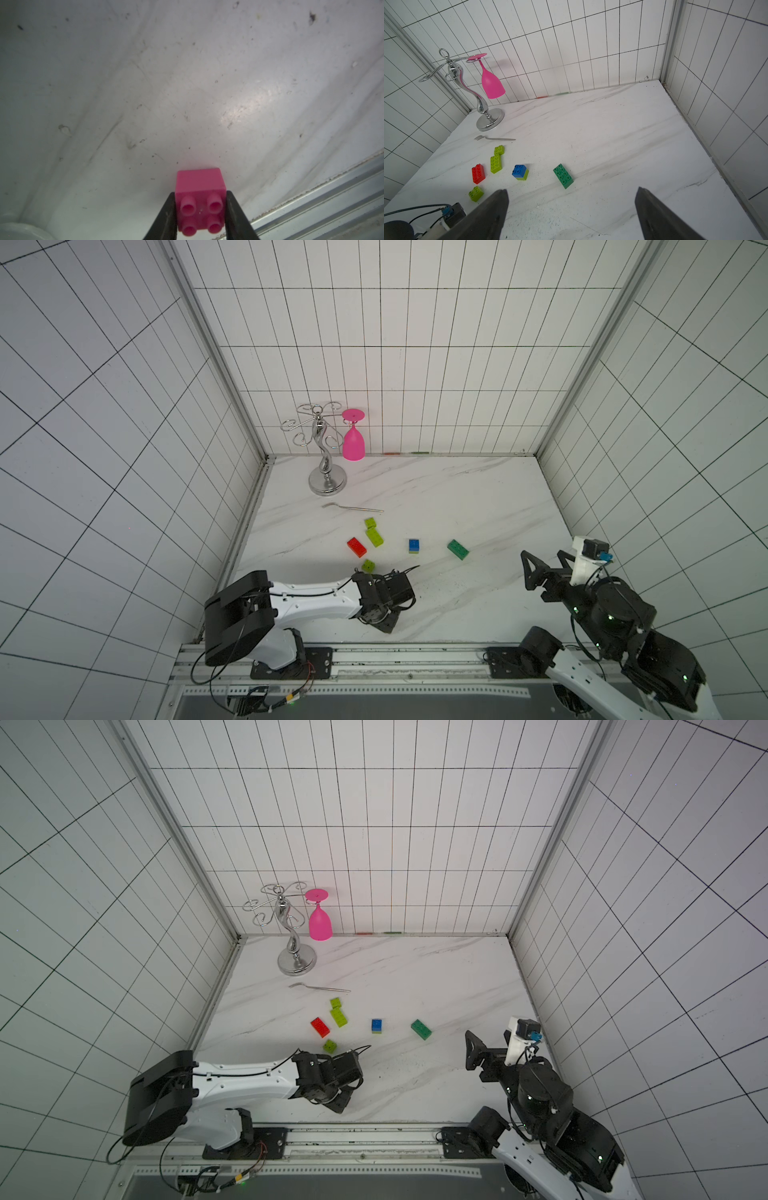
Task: Assemble a spoon with lego
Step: Pick up the lego brick from the center of the board, then assemble the lego brick with the lego brick.
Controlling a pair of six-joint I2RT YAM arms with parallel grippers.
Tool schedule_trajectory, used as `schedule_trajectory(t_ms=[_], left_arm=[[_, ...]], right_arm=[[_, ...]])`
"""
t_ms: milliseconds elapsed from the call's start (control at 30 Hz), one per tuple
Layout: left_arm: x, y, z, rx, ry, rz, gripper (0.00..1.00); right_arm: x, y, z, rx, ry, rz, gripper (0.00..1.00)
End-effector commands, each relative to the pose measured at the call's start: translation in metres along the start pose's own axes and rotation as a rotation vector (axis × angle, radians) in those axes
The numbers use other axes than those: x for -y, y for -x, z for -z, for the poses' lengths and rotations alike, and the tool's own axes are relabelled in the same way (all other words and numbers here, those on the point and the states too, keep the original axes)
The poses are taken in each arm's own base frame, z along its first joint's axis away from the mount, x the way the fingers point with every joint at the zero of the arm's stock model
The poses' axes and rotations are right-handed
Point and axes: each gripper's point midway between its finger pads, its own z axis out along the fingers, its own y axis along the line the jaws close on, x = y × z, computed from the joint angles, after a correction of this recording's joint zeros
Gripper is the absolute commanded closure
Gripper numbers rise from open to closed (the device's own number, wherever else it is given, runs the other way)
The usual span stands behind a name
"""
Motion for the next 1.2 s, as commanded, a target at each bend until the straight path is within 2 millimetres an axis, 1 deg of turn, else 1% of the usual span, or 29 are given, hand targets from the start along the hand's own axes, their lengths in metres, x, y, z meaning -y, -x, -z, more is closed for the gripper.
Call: schedule_trajectory(t_ms=[0,33,100,167,267,367,467,567,633,700,767,833,900,967,1033,1167], left_arm=[[-0.003,0.003,-0.004,0.003,0.04,-0.026,0.75],[-0.002,0.004,-0.003,0.008,0.043,-0.032,0.78],[-0.002,0.008,0.001,0.025,0.048,-0.039,0.79],[-0.003,0.014,0.007,0.042,0.067,-0.054,0.79],[-0.005,0.028,0.019,0.07,0.119,-0.124,0.79],[0.004,0.054,0.036,0.124,0.108,-0.21,0.79],[0.015,0.084,0.056,0.173,0.018,-0.293,0.79],[0.013,0.112,0.071,0.205,-0.053,-0.38,0.79],[0.014,0.121,0.078,0.182,-0.12,-0.472,0.8],[0.017,0.124,0.08,0.163,-0.131,-0.6,0.8],[0.014,0.129,0.079,0.15,-0.117,-0.697,0.8],[0.011,0.147,0.083,0.178,-0.148,-0.684,0.8],[0.009,0.161,0.084,0.189,-0.176,-0.696,0.8],[0.003,0.175,0.079,0.201,-0.149,-0.751,0.8],[0.001,0.187,0.074,0.201,-0.165,-0.827,0.8],[-0.006,0.198,0.062,0.17,-0.2,-0.967,0.81]], right_arm=[[0.0,-0.003,-0.001,0.006,0.005,0.006,0.01],[0.0,-0.003,-0.001,0.006,0.004,0.006,0.01],[0.0,-0.003,-0.001,0.006,0.005,0.006,0.01],[0.0,-0.003,0.0,0.007,0.006,0.005,0.01],[0.0,-0.003,0.0,0.007,0.009,0.004,0.01],[0.0,-0.003,0.0,0.007,0.011,0.004,0.01],[-0.001,-0.003,0.0,0.006,0.013,0.006,0.01],[0.0,-0.002,0.001,0.013,0.018,0.002,0.01],[0.001,-0.001,0.003,0.021,0.02,-0.003,0.01],[0.001,-0.001,0.004,0.027,0.023,-0.006,0.01],[0.001,0.0,0.006,0.031,0.03,-0.007,0.01],[0.001,0.001,0.007,0.039,0.037,-0.012,0.01],[0.001,0.0,0.007,0.04,0.042,-0.013,0.01],[0.0,0.001,0.008,0.042,0.05,-0.014,0.01],[-0.001,0.001,0.008,0.04,0.054,-0.013,0.01],[-0.003,0.001,0.009,0.041,0.068,-0.01,0.01]])
